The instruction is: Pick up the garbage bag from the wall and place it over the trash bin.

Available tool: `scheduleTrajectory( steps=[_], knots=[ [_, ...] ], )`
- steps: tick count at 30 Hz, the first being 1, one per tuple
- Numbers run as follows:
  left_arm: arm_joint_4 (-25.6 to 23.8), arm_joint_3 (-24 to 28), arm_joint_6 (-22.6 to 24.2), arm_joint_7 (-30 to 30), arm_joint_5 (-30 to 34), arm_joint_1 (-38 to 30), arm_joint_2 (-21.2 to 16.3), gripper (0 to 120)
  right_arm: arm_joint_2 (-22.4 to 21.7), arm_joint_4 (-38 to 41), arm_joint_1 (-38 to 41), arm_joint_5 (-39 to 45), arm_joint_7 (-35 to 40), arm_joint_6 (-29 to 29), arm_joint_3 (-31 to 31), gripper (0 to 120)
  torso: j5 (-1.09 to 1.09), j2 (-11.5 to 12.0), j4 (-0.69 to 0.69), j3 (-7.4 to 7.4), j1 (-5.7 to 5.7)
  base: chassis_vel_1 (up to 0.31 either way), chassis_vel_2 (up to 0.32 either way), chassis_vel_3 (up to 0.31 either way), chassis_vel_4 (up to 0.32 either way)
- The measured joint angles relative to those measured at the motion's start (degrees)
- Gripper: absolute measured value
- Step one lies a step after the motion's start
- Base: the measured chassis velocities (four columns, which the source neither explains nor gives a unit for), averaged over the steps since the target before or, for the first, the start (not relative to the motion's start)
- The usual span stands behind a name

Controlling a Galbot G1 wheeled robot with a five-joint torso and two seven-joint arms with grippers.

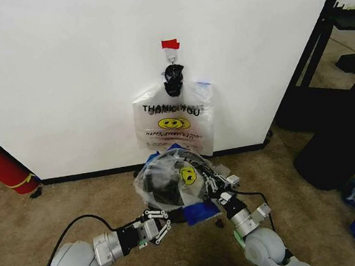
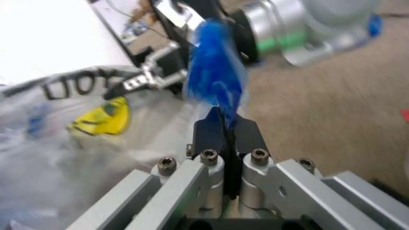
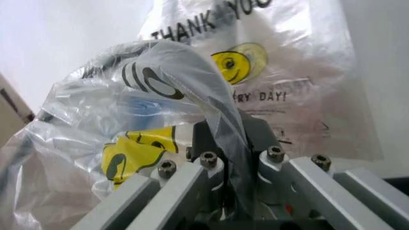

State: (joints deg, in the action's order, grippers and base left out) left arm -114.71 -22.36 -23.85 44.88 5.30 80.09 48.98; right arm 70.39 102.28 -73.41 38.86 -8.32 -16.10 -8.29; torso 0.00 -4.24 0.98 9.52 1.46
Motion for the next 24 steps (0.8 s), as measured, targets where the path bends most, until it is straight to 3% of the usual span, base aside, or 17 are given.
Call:
scheduleTrajectory(
  steps=[10, 19, 24],
  knots=[
    [2.38, -1.24, -2.49, 7.47, -3.3, -1.72, 0.16, 0, -0.24, 1.54, 0.18, 5.91, 2.86, 1.62, -0.03, 1, 0.0, 0.0, 0.0, 0.0, 0.0, 0.0, 0.0, 0.0, 0.0],
    [4.7, -1.03, -4.25, 8.59, -6.89, -3.5, 1.07, 0, -0.4, 2.83, 0.02, 10.8, 3.84, 2.29, 0.19, 1, 0.0, 0.0, 0.0, 0.0, 0.0, 0.0, 0.0, 0.0, 0.0],
    [9.88, -0.39, -6.14, 7.98, -10.22, -6.38, 2.29, 0, -0.8, 5.09, -0.78, 14.68, 4.3, 3.66, 0.61, 1, 0.0, 0.0, 0.0, 0.0, 0.0, 0.0, 0.0, 0.0, 0.0]
  ],
)
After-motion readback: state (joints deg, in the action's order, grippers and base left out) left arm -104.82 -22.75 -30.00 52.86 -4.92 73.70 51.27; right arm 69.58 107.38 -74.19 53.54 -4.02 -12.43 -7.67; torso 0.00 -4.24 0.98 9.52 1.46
